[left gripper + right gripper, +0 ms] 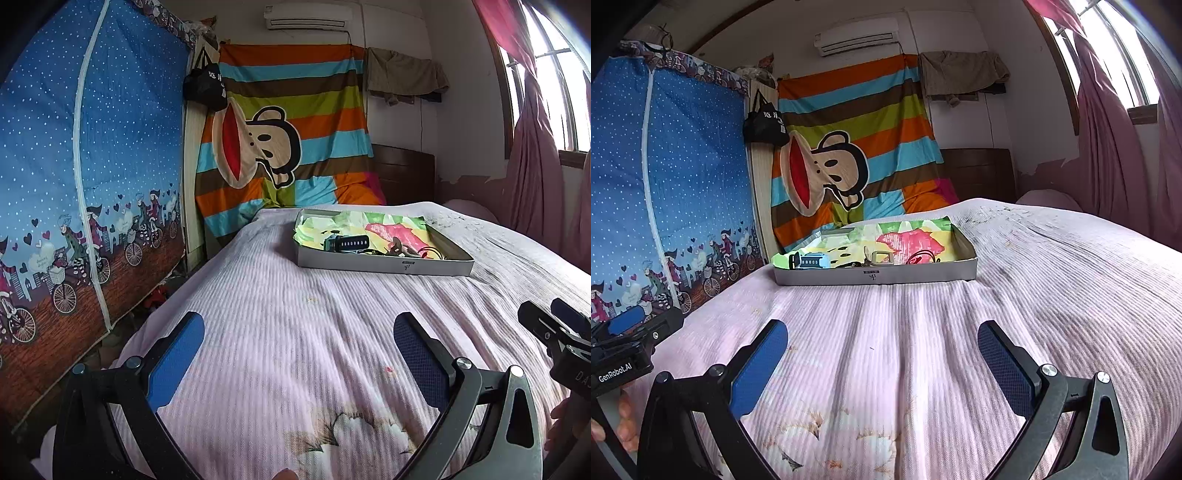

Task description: Organize jewelry

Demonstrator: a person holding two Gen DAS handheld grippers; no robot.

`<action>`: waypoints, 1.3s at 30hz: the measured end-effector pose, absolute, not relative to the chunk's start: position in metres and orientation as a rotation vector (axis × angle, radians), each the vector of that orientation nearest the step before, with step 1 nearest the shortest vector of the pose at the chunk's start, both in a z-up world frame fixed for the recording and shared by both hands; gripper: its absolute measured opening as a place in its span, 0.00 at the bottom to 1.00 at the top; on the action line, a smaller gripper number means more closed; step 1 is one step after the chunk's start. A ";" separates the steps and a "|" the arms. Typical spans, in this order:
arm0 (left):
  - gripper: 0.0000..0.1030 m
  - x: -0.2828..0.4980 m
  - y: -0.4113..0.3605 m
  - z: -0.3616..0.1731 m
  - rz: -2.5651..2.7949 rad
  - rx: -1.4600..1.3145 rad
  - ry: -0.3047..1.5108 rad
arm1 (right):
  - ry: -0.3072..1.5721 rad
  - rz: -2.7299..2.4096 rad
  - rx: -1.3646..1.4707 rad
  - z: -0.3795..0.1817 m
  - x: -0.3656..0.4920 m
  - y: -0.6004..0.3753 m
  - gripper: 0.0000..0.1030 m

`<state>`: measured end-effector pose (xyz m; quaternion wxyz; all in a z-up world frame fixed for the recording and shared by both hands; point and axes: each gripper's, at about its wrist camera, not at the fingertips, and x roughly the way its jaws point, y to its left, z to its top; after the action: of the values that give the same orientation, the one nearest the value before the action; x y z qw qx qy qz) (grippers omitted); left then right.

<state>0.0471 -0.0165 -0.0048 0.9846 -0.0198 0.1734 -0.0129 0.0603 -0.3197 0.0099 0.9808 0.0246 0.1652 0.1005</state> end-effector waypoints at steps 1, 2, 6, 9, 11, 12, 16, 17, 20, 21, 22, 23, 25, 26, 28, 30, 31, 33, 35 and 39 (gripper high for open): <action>0.98 0.047 -0.015 -0.006 -0.023 -0.048 0.349 | 0.333 0.203 0.045 0.009 0.060 -0.319 1.00; 0.98 0.046 -0.013 -0.006 -0.023 -0.061 0.347 | 0.331 0.203 0.041 0.009 0.059 -0.318 1.00; 0.98 0.043 -0.007 -0.005 -0.030 -0.082 0.341 | 0.328 0.205 0.037 0.008 0.059 -0.318 1.00; 0.98 0.042 -0.007 -0.006 -0.022 -0.077 0.336 | 0.325 0.207 0.039 0.008 0.058 -0.318 1.00; 0.98 0.042 -0.006 -0.007 -0.025 -0.081 0.337 | 0.324 0.208 0.037 0.008 0.059 -0.317 1.00; 0.98 0.042 -0.006 -0.007 -0.023 -0.079 0.335 | 0.323 0.209 0.037 0.008 0.058 -0.317 1.00; 0.98 0.042 -0.008 -0.009 -0.018 -0.056 0.331 | 0.324 0.210 0.037 0.007 0.057 -0.318 1.00; 0.98 0.042 -0.009 -0.010 -0.023 -0.055 0.334 | 0.323 0.210 0.036 0.007 0.057 -0.318 1.00; 0.98 0.042 -0.011 -0.010 -0.032 -0.054 0.335 | 0.323 0.210 0.037 0.007 0.057 -0.318 1.00; 0.98 0.041 -0.012 -0.010 -0.033 -0.052 0.334 | 0.323 0.210 0.038 0.007 0.057 -0.318 1.00; 0.98 0.042 -0.012 -0.011 -0.034 -0.050 0.333 | 0.323 0.210 0.038 0.007 0.057 -0.318 1.00; 0.98 0.041 -0.013 -0.011 -0.034 -0.048 0.332 | 0.323 0.210 0.037 0.007 0.057 -0.318 1.00; 0.98 0.041 -0.013 -0.011 -0.036 -0.050 0.330 | 0.324 0.210 0.037 0.007 0.057 -0.318 1.00; 0.98 0.042 -0.013 -0.011 -0.035 -0.051 0.331 | 0.323 0.210 0.036 0.007 0.057 -0.318 1.00; 0.98 0.042 -0.011 -0.010 -0.033 -0.054 0.330 | 0.323 0.211 0.035 0.007 0.057 -0.318 1.00; 0.98 0.042 -0.010 -0.010 -0.034 -0.060 0.331 | 0.323 0.212 0.034 0.007 0.057 -0.318 1.00; 0.98 0.042 -0.009 -0.011 -0.035 -0.063 0.331 | 0.324 0.213 0.033 0.007 0.057 -0.318 1.00; 0.98 0.042 -0.008 -0.010 -0.034 -0.066 0.333 | 0.324 0.213 0.033 0.007 0.057 -0.318 1.00; 0.98 0.042 -0.007 -0.010 -0.033 -0.069 0.332 | 0.324 0.213 0.033 0.007 0.057 -0.317 1.00; 0.98 0.042 -0.007 -0.011 -0.033 -0.070 0.334 | 0.324 0.213 0.033 0.007 0.057 -0.317 1.00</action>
<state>0.0419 -0.0066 -0.0106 0.9853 -0.0346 0.1662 -0.0163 0.0571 -0.3172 0.0066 0.9811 0.0164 0.1609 0.1058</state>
